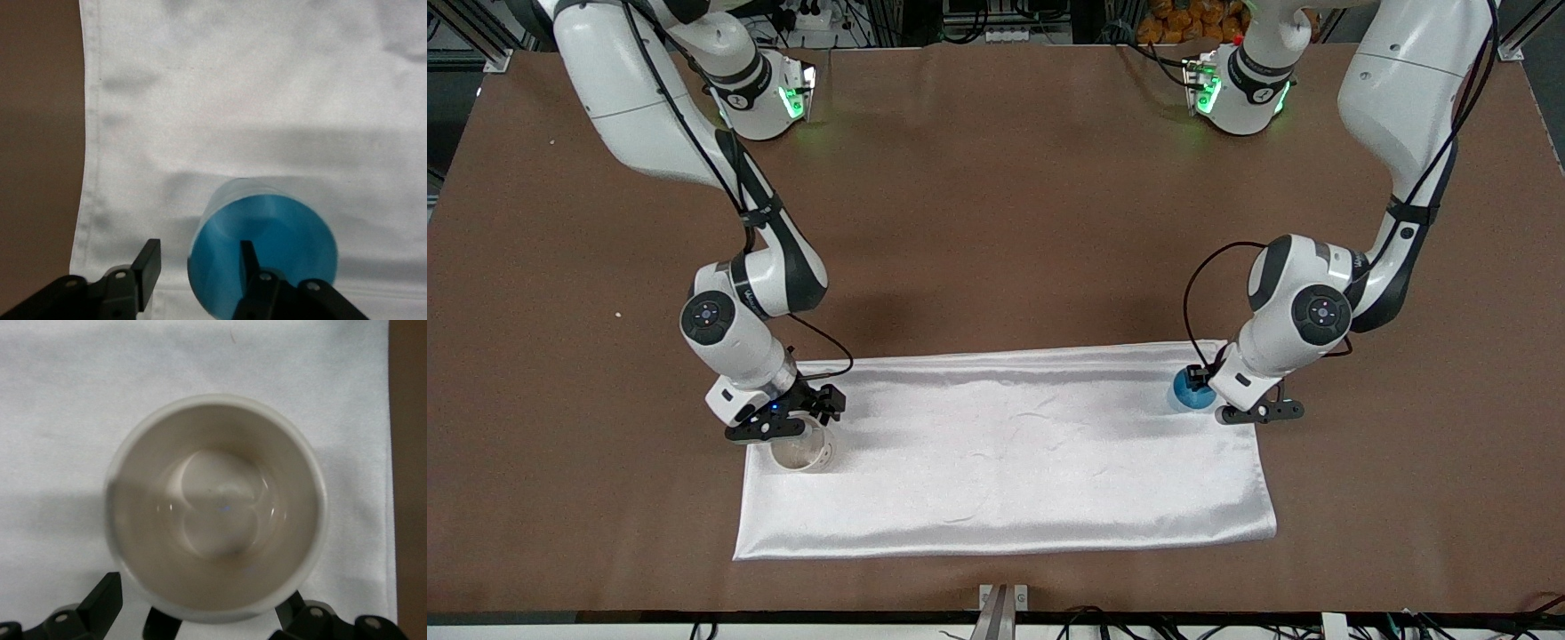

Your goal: Place blue cup into white mug on table

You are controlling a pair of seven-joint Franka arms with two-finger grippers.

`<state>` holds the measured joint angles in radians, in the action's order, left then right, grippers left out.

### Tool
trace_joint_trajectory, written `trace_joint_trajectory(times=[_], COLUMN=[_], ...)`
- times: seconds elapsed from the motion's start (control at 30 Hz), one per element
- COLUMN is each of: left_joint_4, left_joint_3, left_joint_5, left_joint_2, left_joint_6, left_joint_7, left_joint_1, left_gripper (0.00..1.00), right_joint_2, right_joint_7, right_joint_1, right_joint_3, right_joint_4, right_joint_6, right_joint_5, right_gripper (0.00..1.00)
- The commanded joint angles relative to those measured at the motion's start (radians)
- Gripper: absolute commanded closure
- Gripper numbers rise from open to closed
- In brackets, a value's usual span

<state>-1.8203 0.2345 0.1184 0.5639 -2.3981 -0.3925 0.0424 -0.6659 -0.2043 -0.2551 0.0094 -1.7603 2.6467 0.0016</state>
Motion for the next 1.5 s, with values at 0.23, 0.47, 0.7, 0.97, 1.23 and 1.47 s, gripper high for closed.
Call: trace_joint_trajectory(times=[0.23, 0.47, 0.7, 0.97, 1.23, 1.47], left_joint_4=[0.019, 0.019, 0.038, 0.042, 0.053, 0.053], left_joint_3=[0.002, 0.0, -0.004, -0.004, -0.006, -0.006], left_joint_5=[0.032, 0.033, 0.033, 0.035, 0.05, 0.058], left_joint_2=[0.014, 0.014, 0.013, 0.004, -0.01, -0.015], left_joint_6=[-0.004, -0.004, 0.007, 0.007, 0.011, 0.011], left_joint_7=[-0.058, -0.066, -0.066, -0.065, -0.063, -0.058], left_joint_1=[0.008, 0.014, 0.021, 0.021, 0.021, 0.021], left_gripper=[1.0, 1.0, 1.0, 1.0, 1.0, 1.0], right_joint_2=[-0.066, -0.073, -0.073, -0.07, -0.052, 0.011], right_joint_7=[-0.024, -0.026, -0.024, -0.026, -0.026, -0.047], right_joint_1=[0.011, 0.011, 0.011, 0.013, 0.016, 0.013], right_joint_3=[-0.016, -0.016, -0.016, -0.016, -0.016, -0.014], right_joint_4=[0.084, 0.097, 0.097, 0.093, 0.067, 0.044], right_joint_6=[-0.001, -0.001, 0.016, 0.026, 0.024, 0.0], right_joint_5=[-0.026, -0.025, -0.026, -0.025, -0.023, -0.018], right_gripper=[0.0, 0.06, 1.0, 1.0, 1.0, 1.0])
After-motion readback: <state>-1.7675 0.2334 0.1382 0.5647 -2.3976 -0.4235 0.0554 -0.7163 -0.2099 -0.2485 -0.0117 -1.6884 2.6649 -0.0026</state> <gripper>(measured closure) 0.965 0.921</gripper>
